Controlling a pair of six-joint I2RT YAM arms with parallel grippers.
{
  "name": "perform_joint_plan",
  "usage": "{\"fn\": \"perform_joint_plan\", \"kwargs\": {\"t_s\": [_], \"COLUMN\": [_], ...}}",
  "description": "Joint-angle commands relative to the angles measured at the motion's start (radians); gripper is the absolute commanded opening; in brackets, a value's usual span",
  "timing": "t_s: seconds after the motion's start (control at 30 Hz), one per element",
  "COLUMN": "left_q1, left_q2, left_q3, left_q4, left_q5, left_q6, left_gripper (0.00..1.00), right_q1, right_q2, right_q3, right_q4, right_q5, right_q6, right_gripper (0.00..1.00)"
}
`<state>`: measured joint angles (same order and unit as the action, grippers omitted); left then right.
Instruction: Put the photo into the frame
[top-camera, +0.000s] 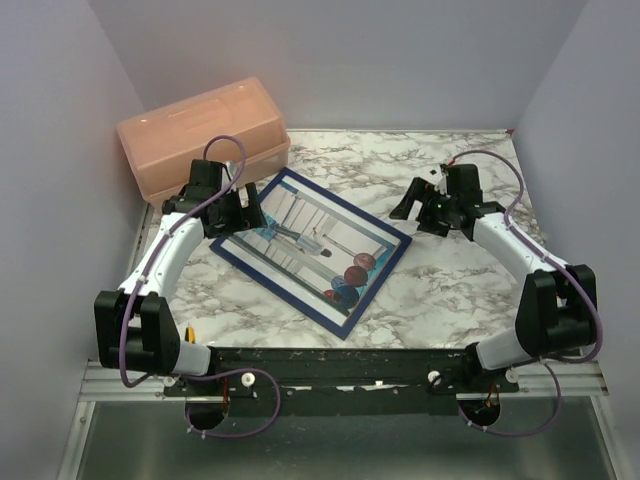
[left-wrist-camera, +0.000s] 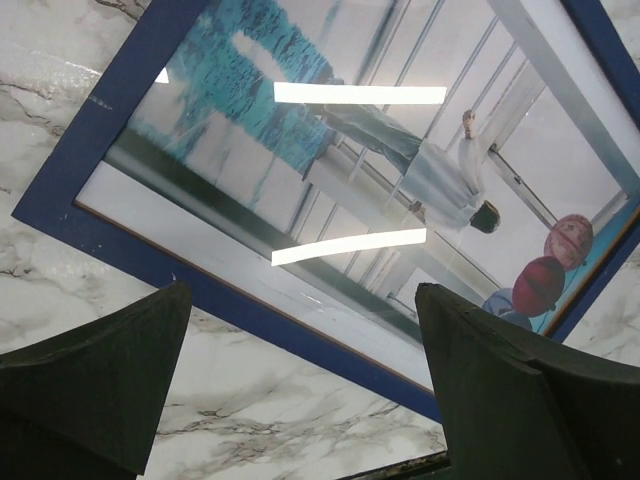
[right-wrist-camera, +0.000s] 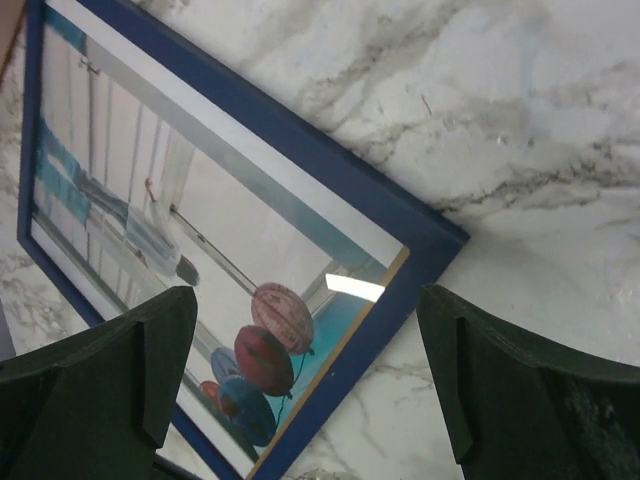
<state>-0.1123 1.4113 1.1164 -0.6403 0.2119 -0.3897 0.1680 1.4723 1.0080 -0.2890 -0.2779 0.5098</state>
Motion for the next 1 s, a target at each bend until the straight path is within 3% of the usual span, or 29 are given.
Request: {"fn": "perform_joint_plan", "kwargs": {"t_s": [0.0, 0.3, 0.57, 0.7, 0.83, 0.97], "left_q1": [0.006, 0.006, 0.006, 0.006, 0.005, 0.006], "left_q2": [-0.057, -0.091, -0.12, -0.138, -0.141, -0.136], "left_q3": [-0.02, -0.055, -0.061, -0.052, -0.047, -0.044], "left_q4": [0.002, -0.001, -0.019, -0.031, -0.036, -0.042], "left_q5": [0.054, 0.094, 0.089, 0.085, 0.077, 0.062], "left_q6": [0.0, -0.008, 0.012, 0.021, 0.031, 0.043], "left_gripper": [0.99, 0.98, 0.99, 0.99, 0.99, 0.98], "right_q1": [0.01, 0.147, 0.274, 0.292, 0.292, 0.292], "right_q2": [0.047, 0.087, 0.235, 0.288, 0.32, 0.322], "right_q3": [-0.035, -0.077, 0.034, 0.073, 0.096, 0.101], "right_q4": [-0.196, -0.257, -0.311, -0.322, -0.337, -0.335], "right_q5": [-0.011, 0.146, 0.358, 0.406, 0.434, 0.471], "right_q6": [0.085, 0.119, 0.105, 0.071, 0.007, -0.074], "right_gripper": [1.0, 0.96, 0.78, 0.62, 0.53, 0.5]}}
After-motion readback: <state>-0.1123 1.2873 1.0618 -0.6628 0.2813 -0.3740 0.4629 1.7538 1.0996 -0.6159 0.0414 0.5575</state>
